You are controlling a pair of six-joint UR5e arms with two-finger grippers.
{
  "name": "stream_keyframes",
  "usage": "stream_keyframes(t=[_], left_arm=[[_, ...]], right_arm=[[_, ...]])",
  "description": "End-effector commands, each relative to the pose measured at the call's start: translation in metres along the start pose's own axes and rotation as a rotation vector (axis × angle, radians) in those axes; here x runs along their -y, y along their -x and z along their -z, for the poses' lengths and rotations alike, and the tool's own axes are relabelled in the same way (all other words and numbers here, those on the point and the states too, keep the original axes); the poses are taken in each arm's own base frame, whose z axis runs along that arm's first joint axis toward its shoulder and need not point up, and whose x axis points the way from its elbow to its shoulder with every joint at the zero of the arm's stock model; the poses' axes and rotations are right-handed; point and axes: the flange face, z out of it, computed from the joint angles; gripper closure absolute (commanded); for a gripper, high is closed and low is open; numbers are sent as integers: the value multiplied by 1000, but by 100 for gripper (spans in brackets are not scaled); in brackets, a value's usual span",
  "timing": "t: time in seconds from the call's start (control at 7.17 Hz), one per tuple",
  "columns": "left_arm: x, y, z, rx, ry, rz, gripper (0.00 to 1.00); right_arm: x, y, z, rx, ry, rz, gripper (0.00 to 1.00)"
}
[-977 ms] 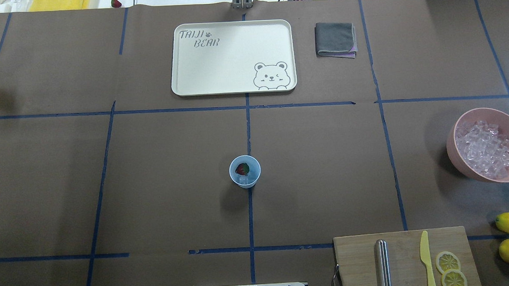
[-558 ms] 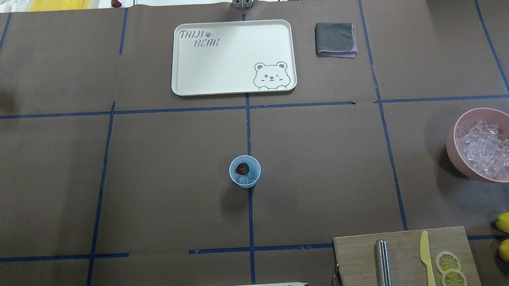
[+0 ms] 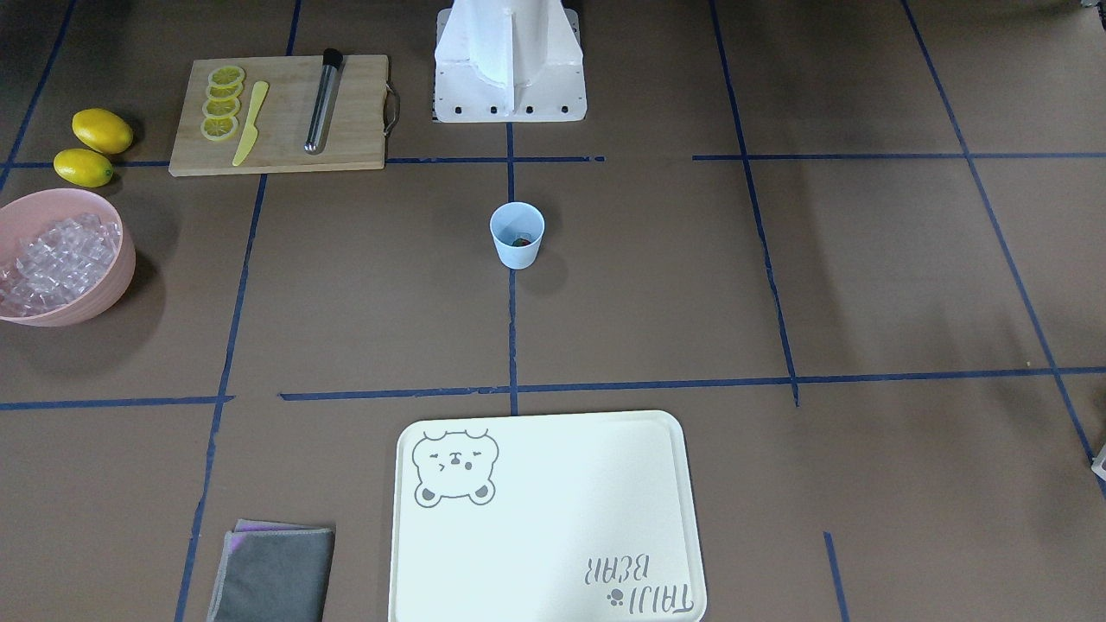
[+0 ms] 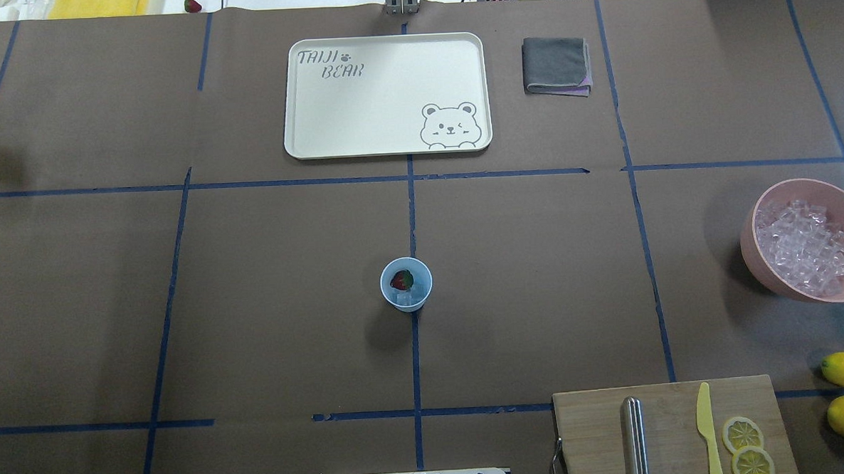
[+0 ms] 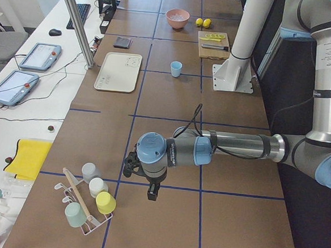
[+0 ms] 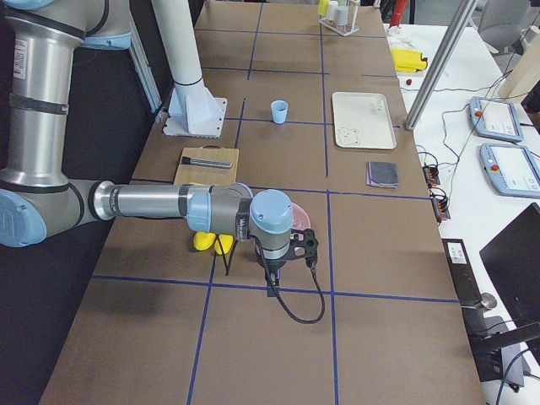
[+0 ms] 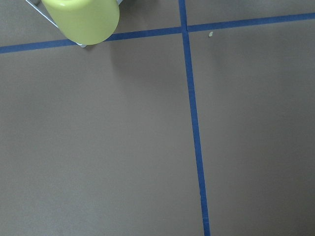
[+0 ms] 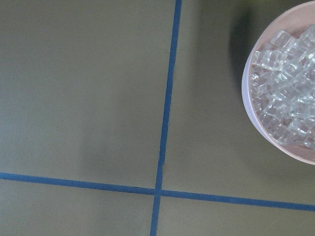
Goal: Put ice and strawberries in cup
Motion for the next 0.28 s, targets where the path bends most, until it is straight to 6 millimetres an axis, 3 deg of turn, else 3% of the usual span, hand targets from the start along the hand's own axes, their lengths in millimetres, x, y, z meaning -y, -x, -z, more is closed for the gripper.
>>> stream_keyframes(t=[0.0,0.14], left_arm=[[0,0,0,1,0,0,0],[-1,0,0,0,0,0,0]], right_arm=[[0,0,0,0,-1,-2,1],[-1,0,0,0,0,-1,1]])
